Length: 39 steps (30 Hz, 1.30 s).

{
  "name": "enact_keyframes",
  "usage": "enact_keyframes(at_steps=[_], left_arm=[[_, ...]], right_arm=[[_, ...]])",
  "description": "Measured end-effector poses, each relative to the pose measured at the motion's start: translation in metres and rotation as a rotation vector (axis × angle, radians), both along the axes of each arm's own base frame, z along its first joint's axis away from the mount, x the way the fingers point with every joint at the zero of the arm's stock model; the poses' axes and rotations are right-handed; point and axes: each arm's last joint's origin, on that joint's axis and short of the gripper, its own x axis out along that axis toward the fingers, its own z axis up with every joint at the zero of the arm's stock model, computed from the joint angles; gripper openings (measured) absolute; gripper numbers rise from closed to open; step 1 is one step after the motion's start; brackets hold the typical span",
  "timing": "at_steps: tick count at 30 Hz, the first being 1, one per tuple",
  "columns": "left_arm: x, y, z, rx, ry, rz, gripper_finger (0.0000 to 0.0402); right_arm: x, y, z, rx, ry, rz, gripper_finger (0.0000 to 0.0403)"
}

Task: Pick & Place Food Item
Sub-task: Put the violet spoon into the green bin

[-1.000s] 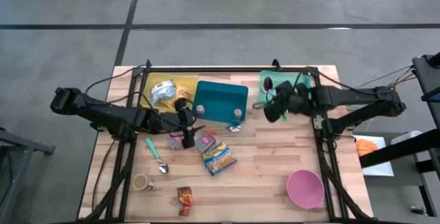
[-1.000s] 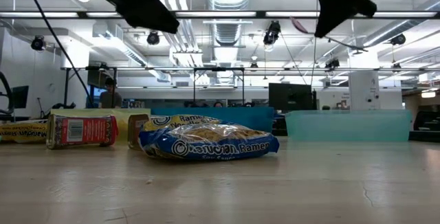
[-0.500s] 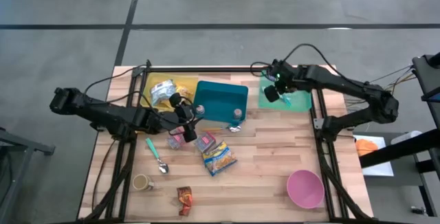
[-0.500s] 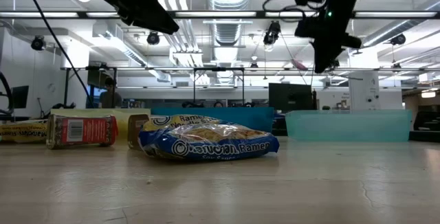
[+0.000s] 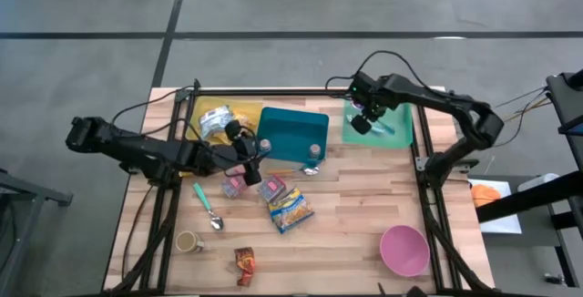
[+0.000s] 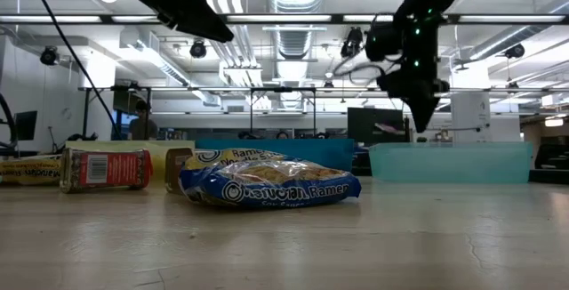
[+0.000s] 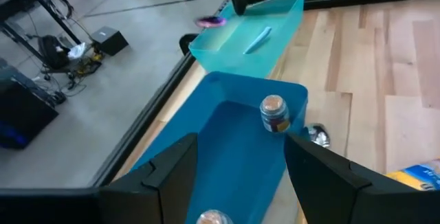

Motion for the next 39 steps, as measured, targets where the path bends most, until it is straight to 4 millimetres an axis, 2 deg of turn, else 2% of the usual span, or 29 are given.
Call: enact_keyframes(at_steps=[4,11,16,20,24,30,34,39], left_arm=[[0.001,0.004,0.001,0.041,0.015,-0.004,0.0224],[0.003,0.014,0.003,0.069,0.008,0.02,0.0224],[0.004,0.022,0.007,0.065,-0.032,0.054,0.0224],[0.006,0.029,0.011,0.045,-0.086,0.073,0.0224],[0.009,0.043,0.016,-0.024,-0.172,0.075,0.0224],[0.008,0.075,0.017,-0.242,-0.256,-0.039,0.0224],[0.004,0.092,0.016,-0.338,-0.275,-0.072,0.0224],[-0.001,0.099,0.008,-0.359,-0.216,-0.033,0.0224]], right_arm=[[-0.002,-0.007,-0.014,0.06,0.09,0.044,0.0008],[-0.001,-0.01,-0.028,0.118,0.172,0.134,0.0008],[0.001,-0.011,-0.031,0.133,0.17,0.144,0.0008],[0.003,-0.01,-0.032,0.197,0.095,0.147,0.0008],[0.005,-0.007,-0.032,0.265,0.026,0.156,0.0008],[0.005,-0.007,-0.034,0.272,0.018,0.127,0.0008],[0.004,-0.006,-0.042,0.295,0.037,0.098,0.0008],[0.004,-0.003,-0.054,0.354,0.035,0.085,0.0008]])
